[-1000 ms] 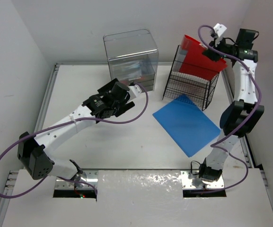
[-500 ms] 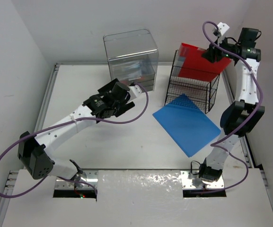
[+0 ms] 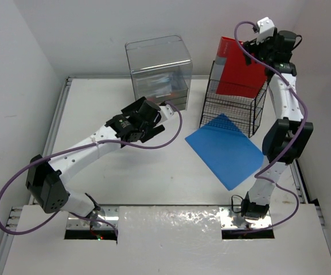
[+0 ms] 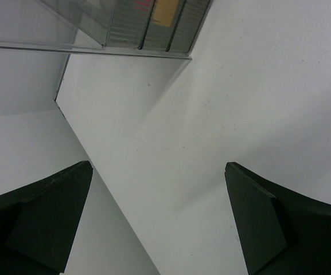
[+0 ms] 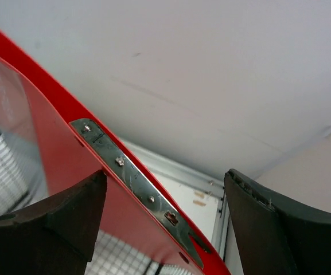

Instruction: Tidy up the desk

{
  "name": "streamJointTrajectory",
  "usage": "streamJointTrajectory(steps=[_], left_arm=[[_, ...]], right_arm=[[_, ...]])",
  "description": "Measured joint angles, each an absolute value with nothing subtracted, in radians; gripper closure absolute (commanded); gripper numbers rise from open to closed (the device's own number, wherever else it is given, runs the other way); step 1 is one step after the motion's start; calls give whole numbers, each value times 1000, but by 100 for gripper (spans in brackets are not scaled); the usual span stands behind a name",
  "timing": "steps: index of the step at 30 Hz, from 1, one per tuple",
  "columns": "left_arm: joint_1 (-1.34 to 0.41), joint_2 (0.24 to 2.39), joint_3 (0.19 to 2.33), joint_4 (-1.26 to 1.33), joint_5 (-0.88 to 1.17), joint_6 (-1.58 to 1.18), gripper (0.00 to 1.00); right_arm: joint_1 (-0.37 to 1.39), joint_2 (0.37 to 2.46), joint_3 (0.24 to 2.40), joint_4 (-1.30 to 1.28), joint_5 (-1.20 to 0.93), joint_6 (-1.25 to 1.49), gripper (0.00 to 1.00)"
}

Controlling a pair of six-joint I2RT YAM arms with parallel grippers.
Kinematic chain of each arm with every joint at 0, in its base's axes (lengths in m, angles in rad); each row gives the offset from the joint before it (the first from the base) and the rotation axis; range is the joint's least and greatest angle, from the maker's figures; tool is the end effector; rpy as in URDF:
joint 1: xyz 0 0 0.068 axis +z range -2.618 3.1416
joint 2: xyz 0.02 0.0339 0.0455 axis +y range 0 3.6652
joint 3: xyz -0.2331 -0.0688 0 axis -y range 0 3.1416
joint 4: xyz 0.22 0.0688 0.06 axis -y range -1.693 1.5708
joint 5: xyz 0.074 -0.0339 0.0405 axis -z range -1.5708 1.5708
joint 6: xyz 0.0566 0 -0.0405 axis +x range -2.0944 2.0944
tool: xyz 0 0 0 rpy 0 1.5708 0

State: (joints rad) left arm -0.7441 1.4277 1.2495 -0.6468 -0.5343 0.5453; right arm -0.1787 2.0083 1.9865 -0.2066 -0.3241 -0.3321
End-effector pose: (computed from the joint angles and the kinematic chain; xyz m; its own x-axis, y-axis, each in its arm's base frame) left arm 0.2382 -0.1801 0.2741 -0.2916 0.8752 -0.3861 0.5613 0.4834 0.6718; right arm 0.4602 -0.0648 0.3509 -0.1661 -0.2841 -0.9443 -0.2019 0.9471 -0.2494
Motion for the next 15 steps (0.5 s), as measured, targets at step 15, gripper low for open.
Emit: streamJointTrajectory(steps=[15], left_arm=[[-744, 1429, 1250, -648, -535, 546, 0]], right_arm=[[-171, 2019, 1877, 164, -111, -141, 17]])
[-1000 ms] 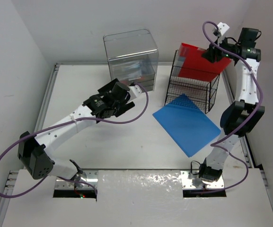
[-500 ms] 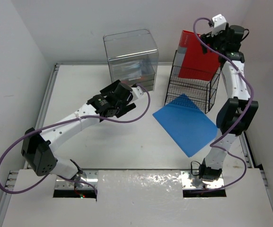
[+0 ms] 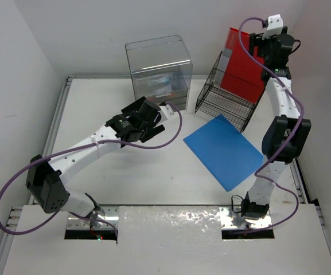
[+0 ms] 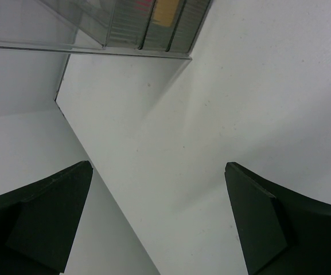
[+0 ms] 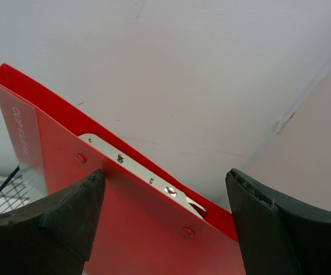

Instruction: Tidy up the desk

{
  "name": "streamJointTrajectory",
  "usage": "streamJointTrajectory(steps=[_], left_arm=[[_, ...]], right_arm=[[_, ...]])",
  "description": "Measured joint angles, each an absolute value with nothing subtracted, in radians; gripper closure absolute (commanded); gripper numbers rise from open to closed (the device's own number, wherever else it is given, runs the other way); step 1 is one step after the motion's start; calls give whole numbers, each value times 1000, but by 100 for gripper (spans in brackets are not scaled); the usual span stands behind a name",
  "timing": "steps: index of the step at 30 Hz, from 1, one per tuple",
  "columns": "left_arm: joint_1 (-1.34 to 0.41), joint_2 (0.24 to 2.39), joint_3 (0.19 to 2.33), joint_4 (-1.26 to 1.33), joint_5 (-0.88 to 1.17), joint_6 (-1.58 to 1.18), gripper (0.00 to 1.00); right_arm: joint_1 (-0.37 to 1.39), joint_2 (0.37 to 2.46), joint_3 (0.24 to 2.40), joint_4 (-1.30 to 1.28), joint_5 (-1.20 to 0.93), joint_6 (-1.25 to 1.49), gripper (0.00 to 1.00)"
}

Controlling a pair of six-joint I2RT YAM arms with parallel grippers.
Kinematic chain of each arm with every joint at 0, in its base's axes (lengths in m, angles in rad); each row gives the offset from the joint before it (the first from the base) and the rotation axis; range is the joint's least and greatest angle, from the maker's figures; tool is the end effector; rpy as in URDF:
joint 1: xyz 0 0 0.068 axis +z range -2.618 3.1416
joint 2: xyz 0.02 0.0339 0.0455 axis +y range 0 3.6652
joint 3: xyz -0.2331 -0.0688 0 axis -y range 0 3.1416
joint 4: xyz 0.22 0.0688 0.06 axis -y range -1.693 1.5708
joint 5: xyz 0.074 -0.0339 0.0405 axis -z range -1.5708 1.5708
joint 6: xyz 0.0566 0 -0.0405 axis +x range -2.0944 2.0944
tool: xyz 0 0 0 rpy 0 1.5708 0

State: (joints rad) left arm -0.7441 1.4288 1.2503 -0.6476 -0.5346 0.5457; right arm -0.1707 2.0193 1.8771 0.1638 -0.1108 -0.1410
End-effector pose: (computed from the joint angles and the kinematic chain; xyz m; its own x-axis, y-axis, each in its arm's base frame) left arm 0.2383 -0.1802 0.2740 -0.2918 0.8756 -0.3849 0.5618 0.4825 0.6720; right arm 0.4717 -0.0750 0.3546 0.0127 -0.1439 -0.9895 0.0623 0.9878 -0.1429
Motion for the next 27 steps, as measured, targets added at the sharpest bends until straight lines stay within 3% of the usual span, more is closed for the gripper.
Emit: streamJointTrajectory(steps=[17, 27], left_arm=[[-744, 1429, 1250, -648, -526, 546, 0], [-744, 1422, 1248, -648, -517, 547, 1]], right_arm=[[-170, 1834, 1755, 161, -132, -156, 12], [-170, 1851, 1790, 55, -123, -183, 11]])
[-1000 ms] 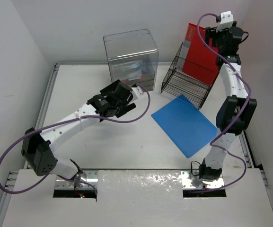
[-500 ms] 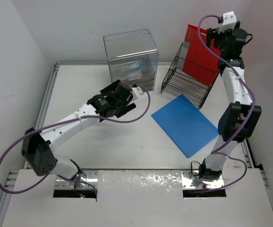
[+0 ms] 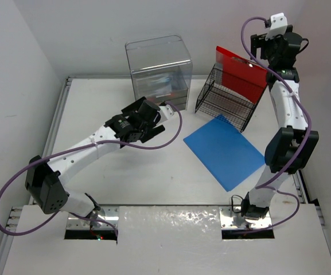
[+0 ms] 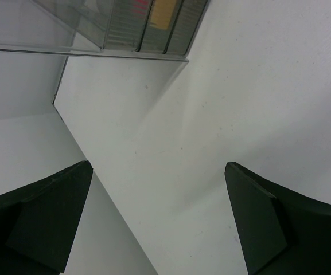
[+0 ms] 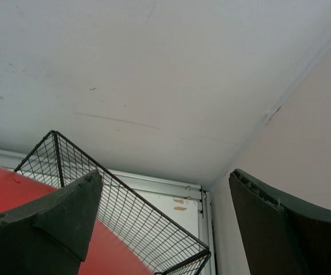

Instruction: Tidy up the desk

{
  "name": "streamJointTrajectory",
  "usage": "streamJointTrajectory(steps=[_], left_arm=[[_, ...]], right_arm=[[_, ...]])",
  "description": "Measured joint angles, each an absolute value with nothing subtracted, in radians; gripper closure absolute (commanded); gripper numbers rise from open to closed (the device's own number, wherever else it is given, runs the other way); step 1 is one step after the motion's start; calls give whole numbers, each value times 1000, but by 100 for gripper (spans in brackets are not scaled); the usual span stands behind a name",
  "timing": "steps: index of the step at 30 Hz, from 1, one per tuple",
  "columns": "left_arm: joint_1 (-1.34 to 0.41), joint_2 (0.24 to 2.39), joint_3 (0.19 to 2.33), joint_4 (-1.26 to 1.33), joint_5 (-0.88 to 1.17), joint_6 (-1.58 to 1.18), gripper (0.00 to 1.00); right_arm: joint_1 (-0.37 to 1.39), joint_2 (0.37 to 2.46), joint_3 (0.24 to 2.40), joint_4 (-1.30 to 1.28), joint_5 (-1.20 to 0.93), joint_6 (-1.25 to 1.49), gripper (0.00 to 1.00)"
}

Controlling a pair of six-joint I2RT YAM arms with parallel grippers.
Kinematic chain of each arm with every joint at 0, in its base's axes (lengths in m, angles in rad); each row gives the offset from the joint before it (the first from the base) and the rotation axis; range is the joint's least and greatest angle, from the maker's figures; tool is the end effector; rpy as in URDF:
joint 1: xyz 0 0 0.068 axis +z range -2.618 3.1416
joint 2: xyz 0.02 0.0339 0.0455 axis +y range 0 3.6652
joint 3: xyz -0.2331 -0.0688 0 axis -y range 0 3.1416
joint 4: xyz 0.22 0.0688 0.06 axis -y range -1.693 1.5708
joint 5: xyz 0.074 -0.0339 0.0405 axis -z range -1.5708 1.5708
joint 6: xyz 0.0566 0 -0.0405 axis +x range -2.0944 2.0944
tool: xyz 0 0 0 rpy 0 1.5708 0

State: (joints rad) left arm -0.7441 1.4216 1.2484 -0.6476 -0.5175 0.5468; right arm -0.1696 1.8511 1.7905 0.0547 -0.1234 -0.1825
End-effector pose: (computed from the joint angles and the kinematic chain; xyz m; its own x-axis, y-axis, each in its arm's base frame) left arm 0.2370 -0.1801 0.2751 -0.2828 0.8745 -0.3940 0.5708 0.4836 0.6636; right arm 0.4328 -0.0670 0.3833 -0.0141 -0.1803 -0.9835 0.0444 0.9825 -0.1808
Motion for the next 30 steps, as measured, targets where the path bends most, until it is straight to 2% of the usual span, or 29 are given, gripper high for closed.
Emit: streamJointTrajectory(steps=[10, 15, 22, 30], left_arm=[[-744, 1415, 1230, -647, -514, 551, 0], [-744, 1411, 1219, -647, -511, 553, 0], [-744, 1397, 1215, -647, -502, 554, 1], [-744, 1389, 1170, -625, -474, 551, 0]], right_arm=[[-182, 1849, 1797, -58, -160, -209, 10], [-273, 1782, 1781, -149, -247, -142, 10], [-495, 1584, 1584, -84, -430, -7, 6], [-467, 1478, 1312, -27, -714, -167, 10]])
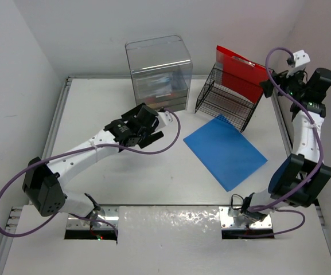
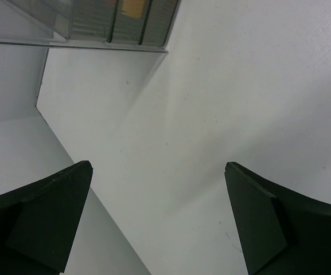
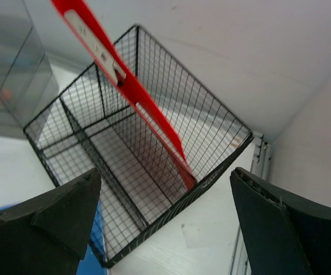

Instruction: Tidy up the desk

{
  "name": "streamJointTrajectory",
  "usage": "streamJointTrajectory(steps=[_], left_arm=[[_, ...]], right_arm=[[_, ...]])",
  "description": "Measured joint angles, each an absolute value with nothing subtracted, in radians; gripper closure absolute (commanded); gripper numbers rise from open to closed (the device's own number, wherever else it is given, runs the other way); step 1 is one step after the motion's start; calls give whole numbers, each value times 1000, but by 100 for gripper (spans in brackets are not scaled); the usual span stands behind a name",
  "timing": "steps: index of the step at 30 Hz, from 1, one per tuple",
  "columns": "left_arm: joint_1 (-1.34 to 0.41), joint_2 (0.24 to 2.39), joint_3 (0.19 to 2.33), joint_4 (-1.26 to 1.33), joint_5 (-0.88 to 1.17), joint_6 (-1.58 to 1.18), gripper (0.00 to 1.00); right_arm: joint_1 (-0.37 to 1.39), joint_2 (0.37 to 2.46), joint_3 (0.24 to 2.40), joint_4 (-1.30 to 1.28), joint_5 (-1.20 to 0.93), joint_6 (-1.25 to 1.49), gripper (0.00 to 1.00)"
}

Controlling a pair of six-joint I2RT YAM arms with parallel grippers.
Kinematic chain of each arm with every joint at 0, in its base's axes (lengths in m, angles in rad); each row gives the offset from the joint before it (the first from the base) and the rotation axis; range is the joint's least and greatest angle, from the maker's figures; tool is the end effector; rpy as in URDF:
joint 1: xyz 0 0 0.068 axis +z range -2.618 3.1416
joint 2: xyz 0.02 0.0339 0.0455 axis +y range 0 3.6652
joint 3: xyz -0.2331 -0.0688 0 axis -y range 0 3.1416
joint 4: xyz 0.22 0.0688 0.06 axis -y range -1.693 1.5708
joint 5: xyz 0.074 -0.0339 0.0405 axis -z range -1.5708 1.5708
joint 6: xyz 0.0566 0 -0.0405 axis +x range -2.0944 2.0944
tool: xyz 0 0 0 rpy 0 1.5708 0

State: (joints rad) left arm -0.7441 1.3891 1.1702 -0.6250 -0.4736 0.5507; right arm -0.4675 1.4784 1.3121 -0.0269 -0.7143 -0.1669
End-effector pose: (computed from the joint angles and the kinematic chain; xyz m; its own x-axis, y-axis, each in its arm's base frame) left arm 0.2296 -0.1763 0.2606 -0.2697 0.8813 -0.3880 0.6113 0.4680 0.6382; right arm 0.3202 -0.1201 0.3459 -0.1302 -0.0749 -0.9887 -0.2587 0.9652 -0.0390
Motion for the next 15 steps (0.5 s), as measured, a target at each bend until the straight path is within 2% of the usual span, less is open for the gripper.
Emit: streamJointTrajectory(steps=[7, 15], left_arm=[[-744, 1389, 1135, -615, -452, 549, 0], [-731, 1394, 1130, -595, -448, 553, 1]], right_arm=[[-470, 1525, 1297, -3, -773, -233, 13], [-469, 1674, 1305, 119, -866, -186, 32]])
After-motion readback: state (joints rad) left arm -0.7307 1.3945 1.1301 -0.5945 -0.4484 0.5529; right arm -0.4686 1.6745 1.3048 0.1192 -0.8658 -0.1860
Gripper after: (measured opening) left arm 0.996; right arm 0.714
